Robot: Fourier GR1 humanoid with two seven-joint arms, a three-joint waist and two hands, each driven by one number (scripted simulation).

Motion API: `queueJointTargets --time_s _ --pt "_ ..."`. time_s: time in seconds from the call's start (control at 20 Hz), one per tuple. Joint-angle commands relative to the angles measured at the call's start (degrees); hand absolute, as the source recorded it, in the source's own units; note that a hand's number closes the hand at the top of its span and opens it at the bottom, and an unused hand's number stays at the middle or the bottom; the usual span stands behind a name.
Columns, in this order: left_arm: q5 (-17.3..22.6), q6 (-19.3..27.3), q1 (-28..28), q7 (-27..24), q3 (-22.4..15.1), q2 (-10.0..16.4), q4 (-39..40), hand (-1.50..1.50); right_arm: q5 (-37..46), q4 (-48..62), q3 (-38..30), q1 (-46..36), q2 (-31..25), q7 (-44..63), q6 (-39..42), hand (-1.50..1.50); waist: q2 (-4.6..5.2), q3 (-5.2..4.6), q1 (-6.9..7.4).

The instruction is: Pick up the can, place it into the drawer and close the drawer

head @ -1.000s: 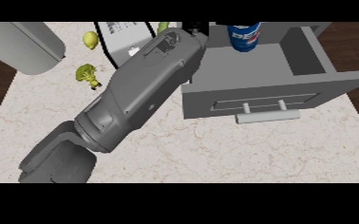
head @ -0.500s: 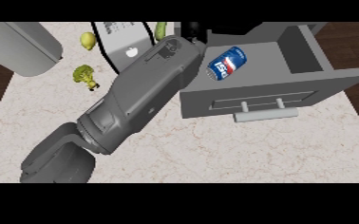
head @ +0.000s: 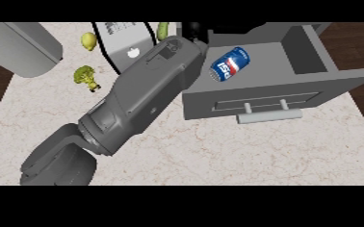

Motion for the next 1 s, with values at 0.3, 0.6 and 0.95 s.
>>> queueJointTargets --time_s 0.3,0.6,0.95 --pt "2.9 -2.2 -1.0 -5.2 1.1 0.0 -0.7 -1.50 15.7 -8.4 2.9 -3.6 -1.1 -8.7 4.3 -1.50 0.01 -0.08 1.63" --pt "3.7 0.0 -3.6 -4.9 1.1 0.0 -0.5 -1.50 30.7 -8.9 9.4 -8.5 -1.9 -10.0 3.5 -1.50 -0.14 -0.11 3.48" --pt "5.0 1.1 0.7 -5.9 -1.3 0.0 -5.3 -1.50 52.8 -1.3 23.4 -17.4 -1.1 -13.1 -0.3 -1.50 -0.45 -0.11 5.11"
